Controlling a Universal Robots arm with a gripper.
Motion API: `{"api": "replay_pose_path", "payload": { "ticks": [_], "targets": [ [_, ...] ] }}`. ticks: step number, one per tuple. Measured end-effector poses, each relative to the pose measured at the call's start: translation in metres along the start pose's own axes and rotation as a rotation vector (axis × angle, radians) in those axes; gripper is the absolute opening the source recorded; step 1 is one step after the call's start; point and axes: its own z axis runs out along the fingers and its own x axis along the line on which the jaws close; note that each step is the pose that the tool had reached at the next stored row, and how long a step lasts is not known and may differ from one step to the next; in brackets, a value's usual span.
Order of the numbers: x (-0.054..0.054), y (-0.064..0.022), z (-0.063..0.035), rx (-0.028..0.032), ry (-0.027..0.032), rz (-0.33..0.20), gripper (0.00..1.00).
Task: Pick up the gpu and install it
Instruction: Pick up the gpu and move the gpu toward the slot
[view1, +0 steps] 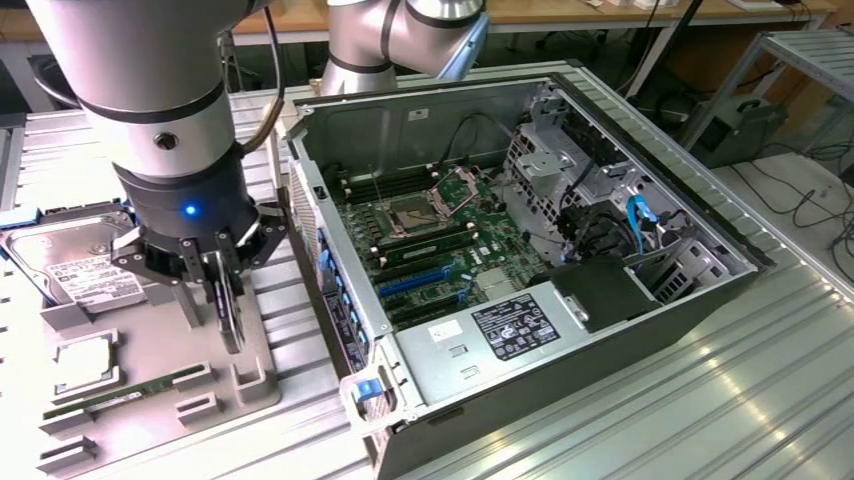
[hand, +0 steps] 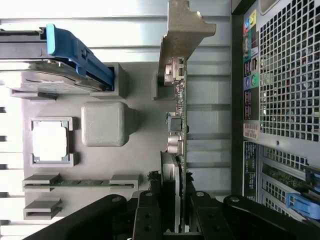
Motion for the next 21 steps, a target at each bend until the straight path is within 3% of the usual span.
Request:
{"api": "replay_pose_path", "payload": {
  "ticks": [21],
  "targets": [
    [0.000, 0.0006, -0.0171, -0.0001, -0.0001, 0.000, 0.27]
  ]
}}
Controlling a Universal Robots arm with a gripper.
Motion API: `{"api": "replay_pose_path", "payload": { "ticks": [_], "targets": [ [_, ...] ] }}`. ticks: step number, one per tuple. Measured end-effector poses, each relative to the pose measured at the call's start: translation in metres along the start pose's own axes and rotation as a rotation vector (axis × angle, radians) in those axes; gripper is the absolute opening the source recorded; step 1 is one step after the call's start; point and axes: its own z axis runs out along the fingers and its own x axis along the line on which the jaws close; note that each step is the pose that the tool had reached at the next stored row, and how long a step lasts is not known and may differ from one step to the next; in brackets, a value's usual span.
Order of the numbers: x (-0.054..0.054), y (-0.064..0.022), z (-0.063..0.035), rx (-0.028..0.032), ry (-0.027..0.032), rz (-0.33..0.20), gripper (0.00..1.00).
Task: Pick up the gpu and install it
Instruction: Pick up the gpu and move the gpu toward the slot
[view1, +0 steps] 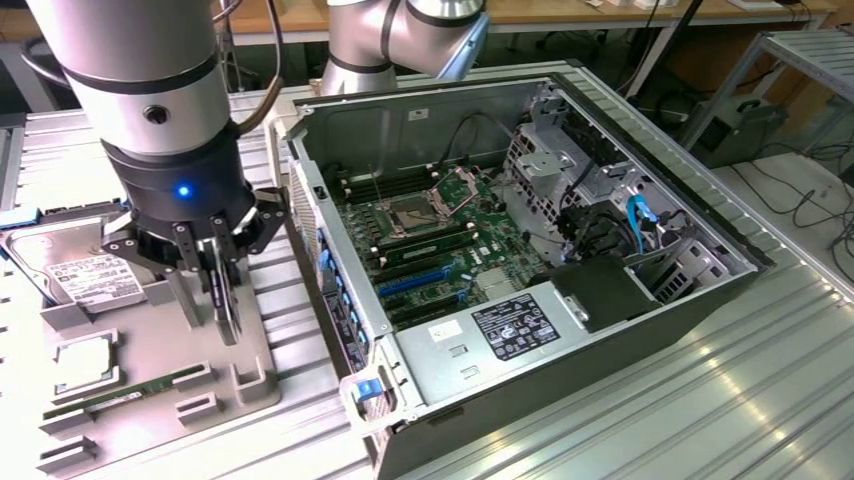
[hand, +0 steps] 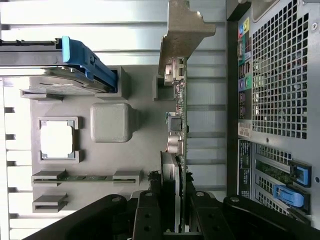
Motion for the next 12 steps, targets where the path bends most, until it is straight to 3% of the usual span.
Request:
{"api": "replay_pose_path", "payload": {
  "ticks": [12],
  "targets": [
    [-0.0001, 0.0003, -0.0084, 0.0011, 0.0002, 0.000, 0.27]
  ]
}}
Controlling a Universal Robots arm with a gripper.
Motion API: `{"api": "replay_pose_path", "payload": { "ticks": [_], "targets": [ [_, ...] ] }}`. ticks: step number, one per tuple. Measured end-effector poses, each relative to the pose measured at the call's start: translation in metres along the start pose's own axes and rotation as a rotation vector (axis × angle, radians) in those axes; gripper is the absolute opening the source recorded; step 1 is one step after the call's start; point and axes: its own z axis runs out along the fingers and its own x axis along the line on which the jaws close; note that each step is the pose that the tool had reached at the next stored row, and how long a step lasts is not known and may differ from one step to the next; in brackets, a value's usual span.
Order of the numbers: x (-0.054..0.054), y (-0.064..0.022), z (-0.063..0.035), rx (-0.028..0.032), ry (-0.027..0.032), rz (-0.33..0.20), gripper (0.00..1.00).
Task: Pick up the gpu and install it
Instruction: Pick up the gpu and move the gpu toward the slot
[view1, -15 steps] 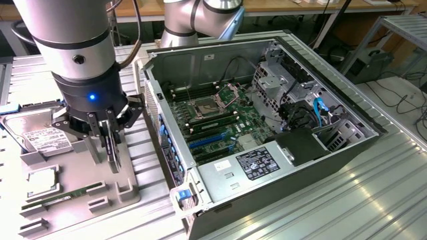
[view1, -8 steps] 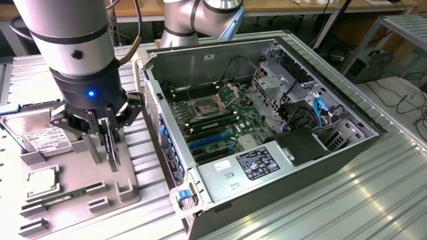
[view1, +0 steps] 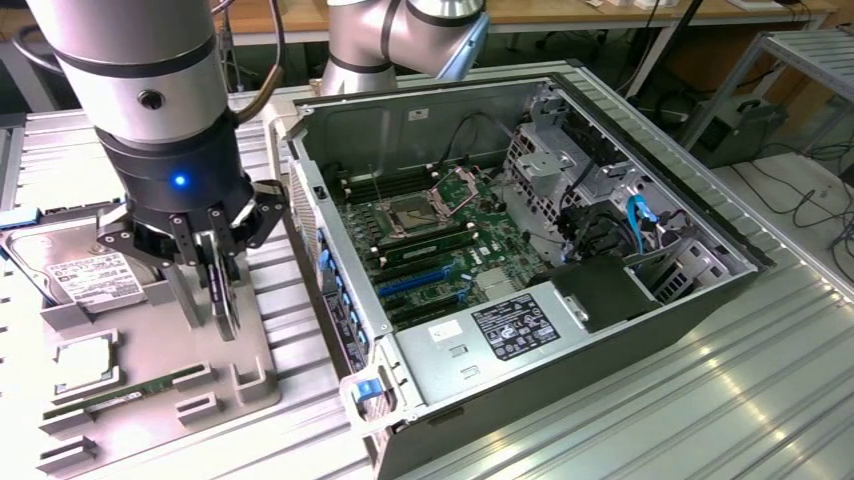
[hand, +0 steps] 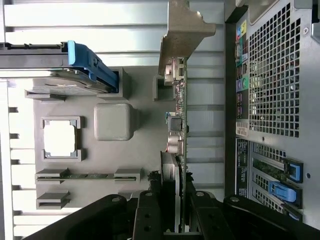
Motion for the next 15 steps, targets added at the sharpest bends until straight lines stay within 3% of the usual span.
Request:
{"api": "replay_pose_path", "payload": {
  "ticks": [8, 9, 13, 15],
  "targets": [
    [0.0000, 0.0002, -0.0052, 0.0040, -0.0003, 0.000, 0.27],
    [0.0000, 0.0002, -0.0055, 0.0066, -0.0004, 0.000, 0.27],
    [0.0000, 0.0002, -0.0068, 0.0278, -0.0004, 0.000, 0.27],
    [0.0000, 0.0002, -0.0078, 0.0311, -0.0005, 0.000, 0.27]
  ]
}}
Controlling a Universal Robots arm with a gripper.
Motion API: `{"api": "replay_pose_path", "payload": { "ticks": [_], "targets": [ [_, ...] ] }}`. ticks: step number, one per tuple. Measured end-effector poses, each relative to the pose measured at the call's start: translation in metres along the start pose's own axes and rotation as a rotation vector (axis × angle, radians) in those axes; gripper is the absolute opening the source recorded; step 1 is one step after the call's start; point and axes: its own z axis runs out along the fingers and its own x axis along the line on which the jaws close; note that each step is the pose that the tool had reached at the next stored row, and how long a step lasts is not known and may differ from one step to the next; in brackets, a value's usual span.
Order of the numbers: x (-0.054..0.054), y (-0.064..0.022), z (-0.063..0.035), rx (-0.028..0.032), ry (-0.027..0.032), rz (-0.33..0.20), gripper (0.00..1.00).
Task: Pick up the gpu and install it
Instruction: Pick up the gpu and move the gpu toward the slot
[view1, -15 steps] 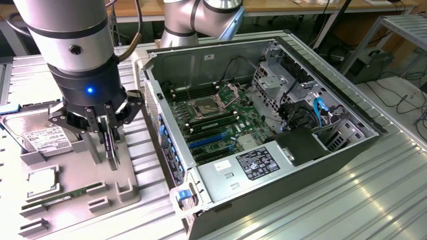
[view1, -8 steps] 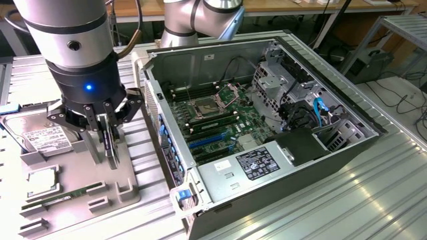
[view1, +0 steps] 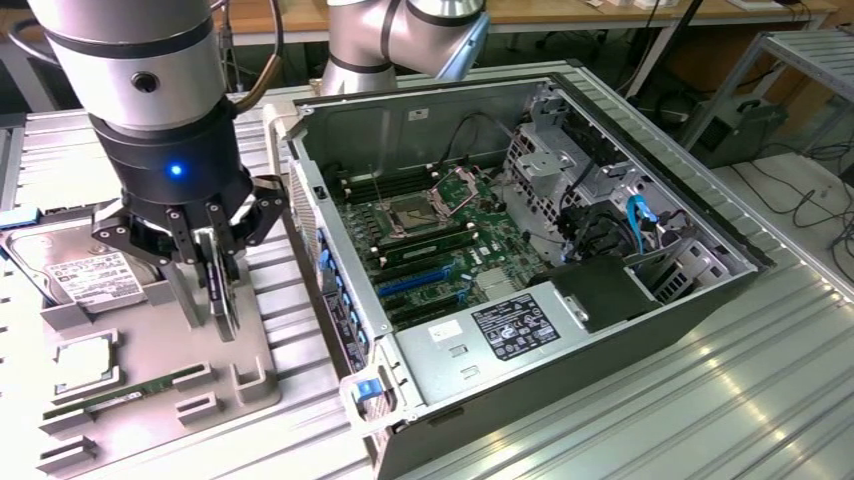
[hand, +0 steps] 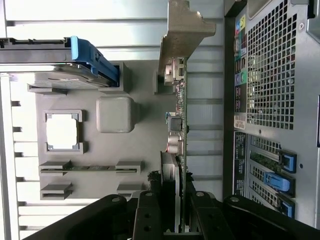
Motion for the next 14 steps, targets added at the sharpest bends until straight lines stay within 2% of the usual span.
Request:
{"api": "replay_pose_path", "payload": {
  "ticks": [14],
  "targets": [
    [0.0000, 0.0001, -0.0105, 0.0015, 0.0000, 0.000, 0.27]
  ]
}}
